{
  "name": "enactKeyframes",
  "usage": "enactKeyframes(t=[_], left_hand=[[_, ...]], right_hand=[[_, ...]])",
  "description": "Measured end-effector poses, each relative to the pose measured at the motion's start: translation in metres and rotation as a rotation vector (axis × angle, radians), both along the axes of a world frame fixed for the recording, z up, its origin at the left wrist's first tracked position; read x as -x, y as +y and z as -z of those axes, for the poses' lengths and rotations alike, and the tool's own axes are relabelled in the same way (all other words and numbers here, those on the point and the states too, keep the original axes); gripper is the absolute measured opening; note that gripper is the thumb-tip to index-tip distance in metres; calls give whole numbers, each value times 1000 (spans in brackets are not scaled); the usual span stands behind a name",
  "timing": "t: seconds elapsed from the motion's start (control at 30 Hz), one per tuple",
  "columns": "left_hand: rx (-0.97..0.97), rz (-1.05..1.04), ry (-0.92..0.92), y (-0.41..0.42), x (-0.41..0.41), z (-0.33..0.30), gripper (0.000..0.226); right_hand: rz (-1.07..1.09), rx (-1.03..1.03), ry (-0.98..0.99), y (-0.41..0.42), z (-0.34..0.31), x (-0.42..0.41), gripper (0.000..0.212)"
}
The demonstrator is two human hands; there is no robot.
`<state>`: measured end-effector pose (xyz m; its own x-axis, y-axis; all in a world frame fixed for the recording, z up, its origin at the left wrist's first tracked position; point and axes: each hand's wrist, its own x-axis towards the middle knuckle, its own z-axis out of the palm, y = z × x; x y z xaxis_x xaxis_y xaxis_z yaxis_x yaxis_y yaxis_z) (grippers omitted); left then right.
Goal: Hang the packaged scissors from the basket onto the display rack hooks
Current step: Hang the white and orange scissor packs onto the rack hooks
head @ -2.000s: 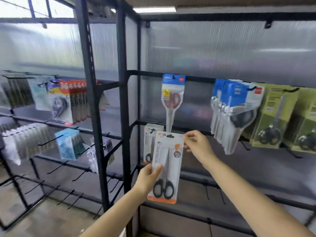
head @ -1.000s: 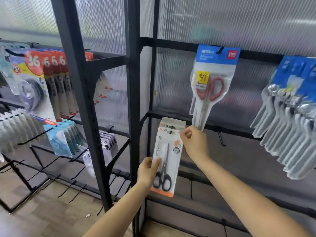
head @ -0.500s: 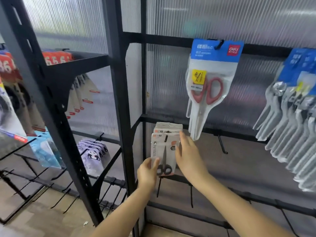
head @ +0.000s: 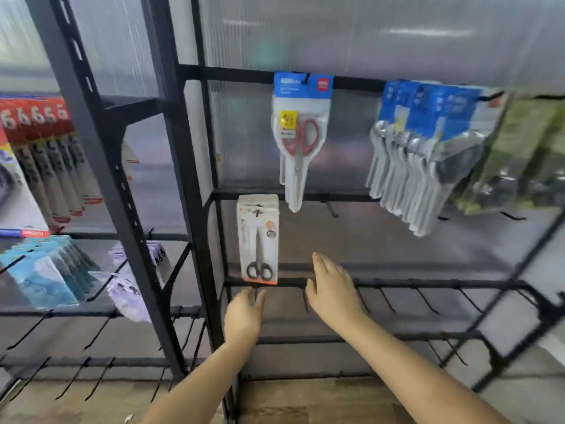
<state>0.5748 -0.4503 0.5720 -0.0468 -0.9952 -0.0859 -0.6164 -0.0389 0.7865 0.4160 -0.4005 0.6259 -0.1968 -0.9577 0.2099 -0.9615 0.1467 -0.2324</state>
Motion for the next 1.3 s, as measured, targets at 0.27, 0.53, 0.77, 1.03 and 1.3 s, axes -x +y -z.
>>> enactKeyframes(t=[0.27,0.53,0.77,1.03,1.3], left_hand=[[89,496,-164,101,90,3,52],[140,966,-94,219,215,-26,34],[201,1241,-131,308,304,-14,47],[36,1447,-295,375,396,70,29],[-117,1502,-513,377,458,194,28]], right_hand=[[320,-95,-36,148,36,48,56],[783,-47,-97,306,29,128,49],[1090,-47,-197,430,44,178,47],[1288,-144,-373,502,121,248,38],[1316,-298,-687,518,265,278,46]])
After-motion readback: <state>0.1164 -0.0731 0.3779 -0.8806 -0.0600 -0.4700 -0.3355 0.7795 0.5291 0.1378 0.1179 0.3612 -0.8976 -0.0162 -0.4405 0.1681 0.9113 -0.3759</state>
